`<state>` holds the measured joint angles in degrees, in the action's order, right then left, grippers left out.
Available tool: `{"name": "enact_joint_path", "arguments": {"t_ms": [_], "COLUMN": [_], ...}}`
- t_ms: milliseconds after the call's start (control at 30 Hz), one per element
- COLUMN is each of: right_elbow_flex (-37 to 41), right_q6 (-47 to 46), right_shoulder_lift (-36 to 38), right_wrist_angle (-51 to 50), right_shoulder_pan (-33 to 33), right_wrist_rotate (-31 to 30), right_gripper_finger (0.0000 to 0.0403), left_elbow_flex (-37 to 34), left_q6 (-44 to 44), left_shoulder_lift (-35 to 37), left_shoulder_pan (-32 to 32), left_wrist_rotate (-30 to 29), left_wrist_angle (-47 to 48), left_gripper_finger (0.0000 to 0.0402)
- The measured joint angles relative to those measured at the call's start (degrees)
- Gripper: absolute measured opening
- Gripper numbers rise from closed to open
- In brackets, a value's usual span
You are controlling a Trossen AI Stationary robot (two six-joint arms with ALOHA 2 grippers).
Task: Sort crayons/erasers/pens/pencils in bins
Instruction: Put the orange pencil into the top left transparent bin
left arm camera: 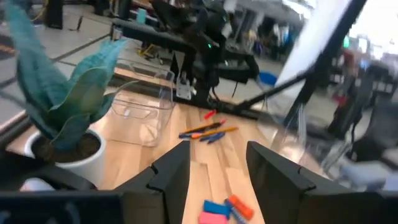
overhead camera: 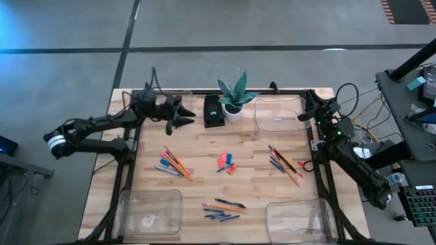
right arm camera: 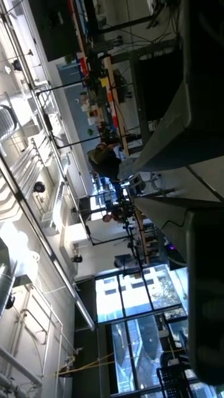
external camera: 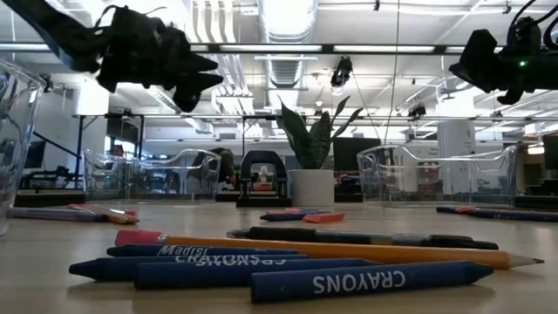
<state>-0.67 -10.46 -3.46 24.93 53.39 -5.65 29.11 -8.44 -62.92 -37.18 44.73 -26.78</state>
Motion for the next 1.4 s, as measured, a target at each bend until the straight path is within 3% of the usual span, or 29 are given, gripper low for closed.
{"name": "enact_joint_path", "arguments": {"t_ms": [200,467,567,700,800,1033,1233,1400], "right_elbow_flex": [0.02,0.00,0.00,0.02,0.02,0.00,0.00,0.02], "right_q6": [0.00,0.00,0.00,0.00,0.00,0.00,0.00,0.00], "right_shoulder_lift": [0.00,-0.01,-0.02,-0.01,-0.01,-0.02,-0.02,-0.02], "right_wrist_angle": [-0.22,-0.26,-0.26,-0.42,-0.63,-0.68,-0.71,-0.79], "right_shoulder_pan": [0.00,0.00,0.00,0.00,0.00,0.00,0.00,0.00], "right_wrist_rotate": [-0.02,-0.02,-0.02,-0.02,-0.02,0.00,-0.02,0.00], "right_gripper_finger": [0.0068,0.0068,0.0068,0.0068,0.0068,0.0068,0.0068,0.0068], "left_elbow_flex": [4.54,8.91,11.45,15.66,17.62,17.35,17.34,17.26], "left_q6": [9.45,13.72,20.42,29.06,29.86,23.77,23.71,23.72], "left_shoulder_lift": [-2.99,-6.06,-6.51,-7.28,-8.22,-9.83,-12.80,-17.04], "left_shoulder_pan": [3.76,10.60,13.79,18.24,21.26,29.14,36.94,40.41], "left_wrist_rotate": [-0.16,-2.07,-8.30,-23.68,-32.32,-33.35,-43.66,-45.24], "left_wrist_angle": [7.48,13.70,22.84,39.99,48.44,52.25,56.59,59.22], "left_gripper_finger": [0.0144,0.0144,0.0144,0.0144,0.0144,0.0144,0.0144,0.0144]}}
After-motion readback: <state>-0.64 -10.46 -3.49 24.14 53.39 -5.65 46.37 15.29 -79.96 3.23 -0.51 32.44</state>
